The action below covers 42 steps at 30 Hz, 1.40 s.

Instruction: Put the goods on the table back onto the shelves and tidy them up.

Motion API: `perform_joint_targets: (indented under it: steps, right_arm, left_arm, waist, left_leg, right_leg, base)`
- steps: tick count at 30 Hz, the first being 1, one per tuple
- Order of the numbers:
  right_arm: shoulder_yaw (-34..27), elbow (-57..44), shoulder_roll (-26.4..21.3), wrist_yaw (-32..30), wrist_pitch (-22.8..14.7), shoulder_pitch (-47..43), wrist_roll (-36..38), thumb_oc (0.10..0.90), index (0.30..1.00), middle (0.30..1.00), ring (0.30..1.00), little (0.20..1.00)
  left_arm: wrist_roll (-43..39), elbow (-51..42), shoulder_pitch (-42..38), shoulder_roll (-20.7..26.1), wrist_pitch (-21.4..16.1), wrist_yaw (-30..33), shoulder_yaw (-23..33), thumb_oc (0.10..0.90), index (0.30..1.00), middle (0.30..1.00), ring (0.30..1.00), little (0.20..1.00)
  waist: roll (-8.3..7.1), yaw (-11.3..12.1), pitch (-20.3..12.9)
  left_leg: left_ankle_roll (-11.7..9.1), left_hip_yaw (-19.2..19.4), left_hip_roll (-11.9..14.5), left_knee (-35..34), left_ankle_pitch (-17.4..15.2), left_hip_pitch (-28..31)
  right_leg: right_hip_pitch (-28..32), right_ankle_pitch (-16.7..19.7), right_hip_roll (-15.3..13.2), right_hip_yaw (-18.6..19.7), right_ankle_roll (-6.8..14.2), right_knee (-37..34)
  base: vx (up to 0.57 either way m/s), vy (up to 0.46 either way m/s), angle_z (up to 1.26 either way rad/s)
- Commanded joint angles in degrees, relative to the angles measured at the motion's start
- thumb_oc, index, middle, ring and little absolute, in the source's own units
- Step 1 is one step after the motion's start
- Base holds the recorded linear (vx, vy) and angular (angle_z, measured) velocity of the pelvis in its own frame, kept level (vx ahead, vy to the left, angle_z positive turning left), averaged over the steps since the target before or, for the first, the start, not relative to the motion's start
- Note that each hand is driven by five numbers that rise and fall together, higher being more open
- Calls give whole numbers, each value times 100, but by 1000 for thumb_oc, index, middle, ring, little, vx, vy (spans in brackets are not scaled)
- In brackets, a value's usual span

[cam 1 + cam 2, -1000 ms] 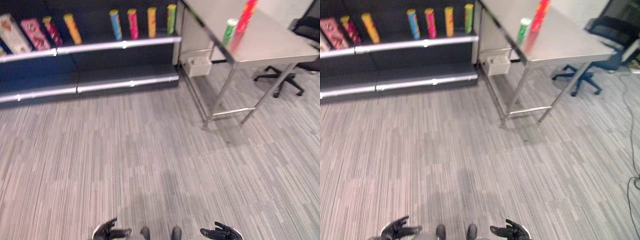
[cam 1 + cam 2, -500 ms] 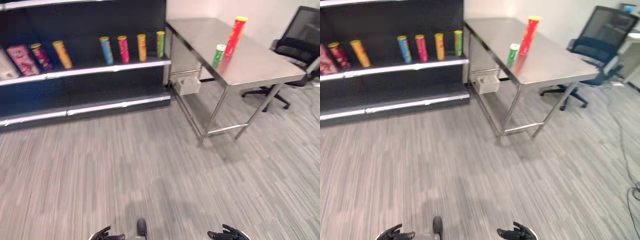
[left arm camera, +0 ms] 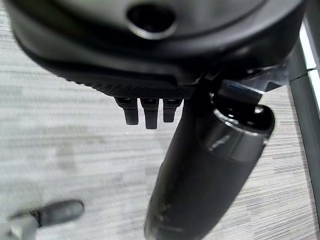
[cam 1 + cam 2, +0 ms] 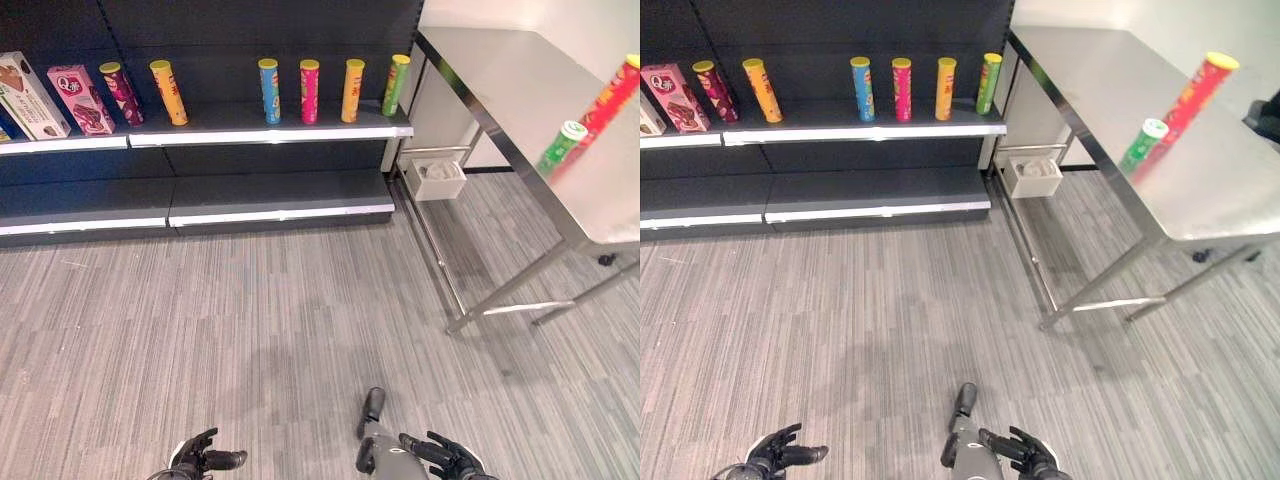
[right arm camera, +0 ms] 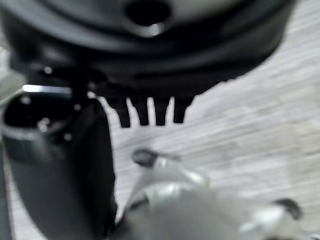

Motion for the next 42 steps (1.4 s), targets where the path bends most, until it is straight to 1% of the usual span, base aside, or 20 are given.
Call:
perform_joint_targets:
  steps: [1, 5, 6, 9, 13, 14, 17, 20, 26, 27, 28, 29, 30, 32, 35, 36, 37, 38, 40, 42]
  right_arm:
    - [-22, -7, -265, -36, -146, -234, -93, 800, 900, 900, 900, 900]
    - [73, -41, -322, -6, -162, -252, -24, 800, 900, 900, 900, 900]
    - [119, 9, -339, -13, -171, -235, -35, 800, 900, 900, 900, 900]
    - [178, 33, -394, -51, -159, -272, -2, 800, 900, 900, 900, 900]
    - [173, 85, -465, -61, -122, -381, -32, 800, 900, 900, 900, 900]
    - [199, 35, -516, -56, -117, -375, -124, 800, 900, 900, 900, 900]
    - [273, -141, -587, -32, -169, -332, -218, 800, 900, 900, 900, 900]
    - [280, -342, -635, 17, -202, -343, -221, 800, 900, 900, 900, 900]
    - [238, -258, -557, 0, -213, -354, -260, 800, 900, 900, 900, 900]
    - [197, -249, -502, 9, -190, -384, -233, 800, 900, 900, 900, 900]
    - [218, -271, -489, 13, -196, -401, -241, 800, 900, 900, 900, 900]
    - [192, -284, -479, -35, -199, -466, -242, 800, 900, 900, 900, 900]
    - [191, -285, -477, -35, -198, -467, -242, 800, 900, 900, 900, 900]
    - [77, -123, -460, -52, -155, -384, -299, 800, 900, 900, 900, 900]
    - [-30, 117, -443, -87, -113, -352, -354, 800, 900, 900, 900, 900]
    - [-35, 147, -431, -55, -78, -299, -350, 800, 900, 900, 900, 900]
    - [-35, 175, -449, -28, -68, -252, -364, 800, 900, 900, 900, 900]
    - [-22, 262, -458, -39, -78, -237, -349, 800, 900, 900, 900, 900]
    - [26, 298, -482, -48, -87, -241, -365, 800, 900, 900, 900, 900]
    - [-65, 282, -624, -42, -72, -144, -343, 800, 900, 900, 900, 900]
  left_arm:
    - [99, -87, -310, -53, -200, -3, 127, 800, 900, 900, 900, 900]
    - [-4, -140, -215, -97, -187, -5, 140, 800, 900, 900, 900, 900]
    - [-23, -159, -210, -90, -159, 13, 125, 800, 900, 900, 900, 900]
    - [-260, -303, -220, -109, -158, 42, 127, 800, 900, 900, 900, 900]
    - [-322, -387, -207, -170, -156, 34, 123, 800, 900, 900, 900, 900]
    - [-278, -436, -152, -184, -162, 21, 79, 800, 900, 900, 900, 900]
    - [-198, -397, -102, -207, -189, 19, -7, 800, 900, 900, 900, 900]
    - [-193, -356, -93, -219, -203, -24, -23, 800, 900, 900, 900, 900]
    - [-182, -185, -36, -190, -212, -24, 45, 800, 900, 900, 900, 900]
    - [-182, -208, -84, -78, -175, -45, 66, 800, 900, 900, 900, 900]
    - [-188, -228, -105, -34, -186, -41, 64, 800, 900, 900, 900, 900]
    - [-147, -221, -204, 72, -215, 24, 60, 800, 900, 900, 900, 900]
    - [-147, -220, -206, 73, -215, 24, 59, 800, 900, 900, 900, 900]
    - [-252, -331, -294, 157, -247, 43, 89, 800, 900, 900, 900, 900]
    - [-322, -347, -352, 183, -252, 60, 107, 800, 900, 900, 900, 900]
    - [-339, -356, -324, 197, -253, 65, 123, 800, 900, 900, 900, 900]
    - [-329, -357, -343, 238, -251, 76, 131, 800, 900, 900, 900, 900]
    - [-366, -349, -364, 221, -257, 76, 170, 800, 900, 900, 900, 900]
    - [-412, -410, -359, 204, -247, 83, 156, 800, 900, 900, 900, 900]
    - [-562, -790, -255, 215, -252, -4, 126, 800, 900, 900, 900, 900]
  waist:
    - [-25, 199, 0]
    - [13, 233, -83]
    - [44, 262, -48]
    - [-70, 414, 215]
    - [-41, 528, 284]
    - [46, 608, 251]
    - [289, 825, 242]
    - [419, 808, 230]
    - [284, 831, 82]
    - [234, 792, 155]
    - [242, 786, 225]
    - [222, 781, 377]
    - [214, 789, 384]
    - [145, 851, 316]
    - [-18, 904, 221]
    - [-119, 882, 144]
    - [-204, 864, 116]
    - [-287, 931, 60]
    - [-293, 884, 56]
    - [-240, 854, 51]
  left_leg:
    - [-108, 151, 545, 106, 380, -638]
    - [-420, 200, 976, 1417, 703, -797]
    - [-694, 293, 1356, 2538, 1234, -1126]
    - [-723, 9, 1325, 3772, 1634, -1868]
    - [-544, 242, 1439, 2770, 1190, -2323]
    - [-533, 380, 1463, 1290, 1211, -2387]
    - [-690, -379, 1223, 10, 1890, -2679]
    - [-834, -555, 1165, 6, 2081, -2771]
    - [-491, -580, 944, 6, 1687, -2327]
    - [-227, -440, 909, 31, 1505, -2161]
    - [-158, -419, 915, 49, 1487, -2121]
    - [-14, -234, 906, 85, 1355, -2012]
    - [-9, -224, 896, 87, 1351, -2005]
    - [-113, -212, 1030, 66, 1169, -1883]
    - [-266, -192, 1200, 61, 1082, -1830]
    - [-373, -152, 1328, 50, 1081, -1775]
    - [-435, -161, 1404, 30, 1076, -1740]
    - [-536, -100, 1547, 29, 1099, -1695]
    - [-597, -92, 1693, 6, 1133, -1698]
    - [-715, -213, 2021, 210, 1255, -1693]
  right_leg:
    - [1044, 894, -396, 223, 1039, -894]
    - [1378, 593, -50, 191, 742, -894]
    - [1611, 302, 156, 95, 532, -894]
    - [1828, 22, 153, 133, 320, -894]
    - [1897, -78, 120, 326, 483, -894]
    - [1938, -138, 107, 439, 600, -894]
    - [2154, -332, 272, 683, 602, -894]
    - [2368, -497, 349, 927, 552, -894]
    - [2553, -556, 165, 1256, 622, -786]
    - [2165, -682, 36, 1450, 683, 251]
    - [1889, -592, 12, 1523, 720, 718]
    - [1404, -106, -352, 1378, 901, 1397]
    - [1397, -116, -364, 1391, 907, 1417]
    - [1610, 346, -1136, 882, 936, 551]
    - [1642, 1014, -1453, 916, 1180, -138]
    - [1680, 1091, -1260, 1107, 1218, -567]
    - [1692, 813, -1091, 1186, 1218, -747]
    - [1675, 684, -1016, 953, 1218, -647]
    - [1699, 547, -853, 1029, 1218, -726]
    - [1873, 153, -469, 907, 972, -780]
  base:
    - [436, -145, -31]
    - [390, -244, -99]
    - [276, -310, -112]
    - [145, -174, -45]
    - [164, 54, -78]
    - [244, 185, -77]
    - [300, 181, -53]
    - [239, 125, -122]
    - [228, 194, -66]
    - [99, 207, -22]
    - [110, 330, -50]
    - [17, 174, -68]
    - [72, 109, -78]
    - [162, -156, -28]
    - [173, -268, -19]
    - [235, -335, -26]
    - [208, -383, -26]
    - [114, -240, -23]
    - [86, -280, -5]
    - [134, -411, -29]
